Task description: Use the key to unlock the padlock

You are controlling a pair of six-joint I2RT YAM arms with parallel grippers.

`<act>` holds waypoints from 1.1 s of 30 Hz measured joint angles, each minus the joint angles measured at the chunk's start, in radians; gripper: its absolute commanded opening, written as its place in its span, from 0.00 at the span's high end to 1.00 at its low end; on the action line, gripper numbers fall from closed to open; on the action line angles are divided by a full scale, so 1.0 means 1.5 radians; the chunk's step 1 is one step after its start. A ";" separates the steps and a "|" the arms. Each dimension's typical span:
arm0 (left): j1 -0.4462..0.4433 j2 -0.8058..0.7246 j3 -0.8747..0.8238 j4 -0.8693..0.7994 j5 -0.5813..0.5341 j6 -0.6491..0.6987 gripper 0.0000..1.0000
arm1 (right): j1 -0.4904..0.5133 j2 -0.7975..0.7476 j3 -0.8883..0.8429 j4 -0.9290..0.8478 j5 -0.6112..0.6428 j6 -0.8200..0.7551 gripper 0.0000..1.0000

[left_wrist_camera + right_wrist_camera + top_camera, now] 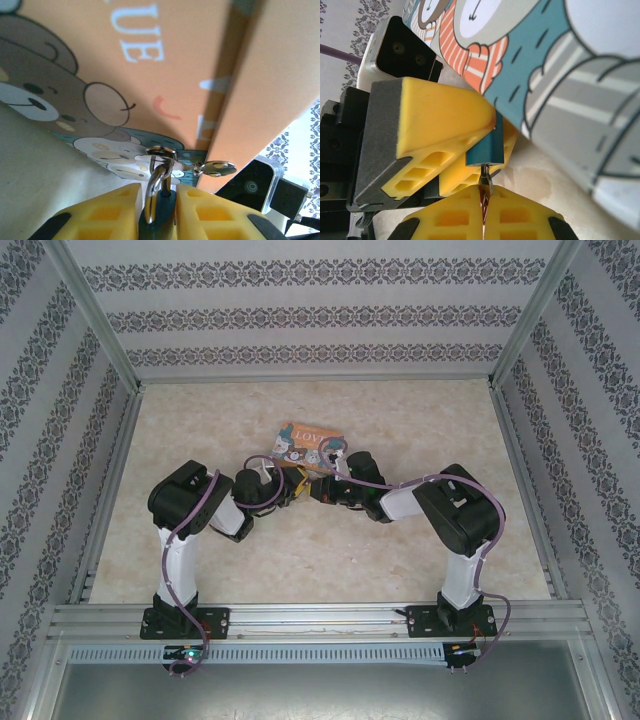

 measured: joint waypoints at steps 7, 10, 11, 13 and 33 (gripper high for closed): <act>-0.001 -0.013 0.000 -0.018 0.002 0.002 0.92 | -0.001 -0.028 -0.019 0.000 0.017 -0.008 0.80; -0.001 -0.017 0.000 -0.028 0.002 0.002 0.93 | -0.006 -0.068 -0.045 0.001 0.032 -0.017 0.75; -0.001 -0.017 0.000 -0.036 0.002 0.002 0.94 | -0.007 -0.083 -0.052 0.003 0.038 -0.021 0.74; -0.001 -0.017 0.000 -0.047 0.000 0.002 0.94 | -0.013 -0.110 -0.065 0.005 0.052 -0.029 0.72; -0.005 -0.085 0.000 -0.169 0.000 0.004 0.95 | -0.021 -0.435 -0.127 -0.195 0.231 -0.354 0.42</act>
